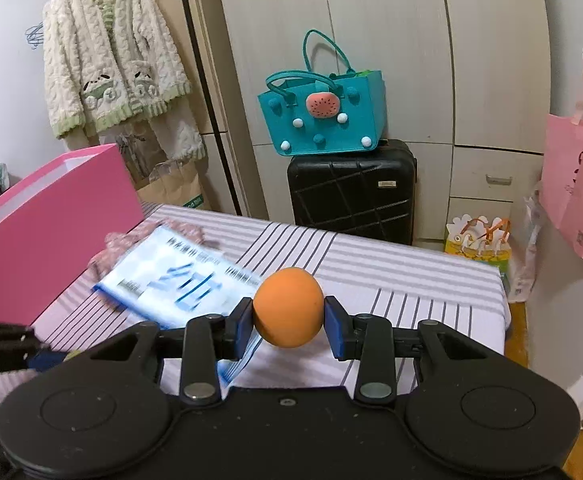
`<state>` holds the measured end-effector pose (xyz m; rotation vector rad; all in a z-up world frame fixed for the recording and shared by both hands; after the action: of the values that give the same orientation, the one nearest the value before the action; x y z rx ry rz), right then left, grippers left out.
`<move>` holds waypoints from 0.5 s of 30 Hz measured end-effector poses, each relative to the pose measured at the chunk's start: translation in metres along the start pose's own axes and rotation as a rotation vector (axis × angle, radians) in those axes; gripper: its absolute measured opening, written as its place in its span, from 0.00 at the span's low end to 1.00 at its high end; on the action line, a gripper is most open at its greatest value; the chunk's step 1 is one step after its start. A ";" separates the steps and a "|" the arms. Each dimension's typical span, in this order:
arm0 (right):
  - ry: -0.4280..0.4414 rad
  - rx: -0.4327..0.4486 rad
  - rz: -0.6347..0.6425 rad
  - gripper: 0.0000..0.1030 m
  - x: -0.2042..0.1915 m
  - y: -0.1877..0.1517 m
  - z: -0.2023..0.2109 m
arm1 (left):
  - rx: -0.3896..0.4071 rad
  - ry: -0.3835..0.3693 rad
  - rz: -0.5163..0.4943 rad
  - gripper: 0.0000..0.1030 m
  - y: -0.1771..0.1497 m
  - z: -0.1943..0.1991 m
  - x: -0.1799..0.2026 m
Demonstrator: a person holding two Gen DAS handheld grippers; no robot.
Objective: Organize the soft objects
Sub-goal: 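Lift the green sponge with the left tool while the right tool carries the orange ball toward the box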
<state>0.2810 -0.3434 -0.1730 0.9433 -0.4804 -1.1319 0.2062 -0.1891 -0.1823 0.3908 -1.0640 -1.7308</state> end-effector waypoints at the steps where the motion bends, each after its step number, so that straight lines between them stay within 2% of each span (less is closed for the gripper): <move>1: -0.001 0.001 0.002 0.41 -0.003 -0.002 0.005 | 0.002 -0.003 0.002 0.45 -0.001 0.004 0.001; 15: 0.028 -0.035 -0.018 0.42 -0.042 -0.040 0.056 | 0.011 -0.044 0.022 0.45 -0.013 0.048 0.008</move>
<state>0.2010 -0.3315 -0.1702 0.9331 -0.4289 -1.1391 0.1627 -0.1728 -0.1641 0.3478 -1.1063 -1.7214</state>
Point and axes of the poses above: each gripper's, at about its wrist camera, not at the fingertips, and z roughly against the way its jaws point, x to its right, y to its top, the point moved 7 cm from there along -z, roughly the way its jaws point, and after that the axes turned 1 degree about z, right-handed, at the moved point
